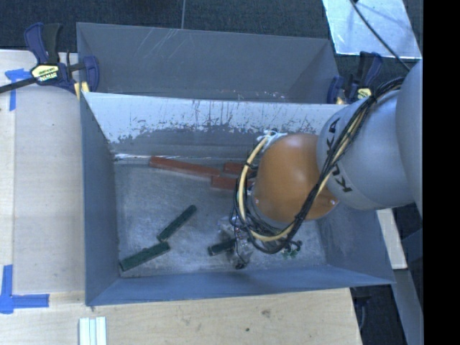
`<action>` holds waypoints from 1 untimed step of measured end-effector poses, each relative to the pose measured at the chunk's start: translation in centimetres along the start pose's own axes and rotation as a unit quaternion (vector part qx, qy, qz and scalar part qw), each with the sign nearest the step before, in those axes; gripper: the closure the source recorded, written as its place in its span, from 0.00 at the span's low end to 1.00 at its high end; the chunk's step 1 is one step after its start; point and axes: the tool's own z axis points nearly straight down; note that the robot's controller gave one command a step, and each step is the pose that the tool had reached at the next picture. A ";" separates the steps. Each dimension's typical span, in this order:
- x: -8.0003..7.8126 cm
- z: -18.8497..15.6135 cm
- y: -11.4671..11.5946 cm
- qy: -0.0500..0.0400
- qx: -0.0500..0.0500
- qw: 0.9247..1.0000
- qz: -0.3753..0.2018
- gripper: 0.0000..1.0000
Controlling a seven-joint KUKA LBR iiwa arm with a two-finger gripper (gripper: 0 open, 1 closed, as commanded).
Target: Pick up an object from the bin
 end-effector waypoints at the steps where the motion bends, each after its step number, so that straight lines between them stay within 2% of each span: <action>1: -0.9 -24.5 0.0 -0.003 0.001 1.000 0.007 1.00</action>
Offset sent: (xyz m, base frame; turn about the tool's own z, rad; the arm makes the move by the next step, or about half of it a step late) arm 0.0055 0.0027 0.2404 0.0117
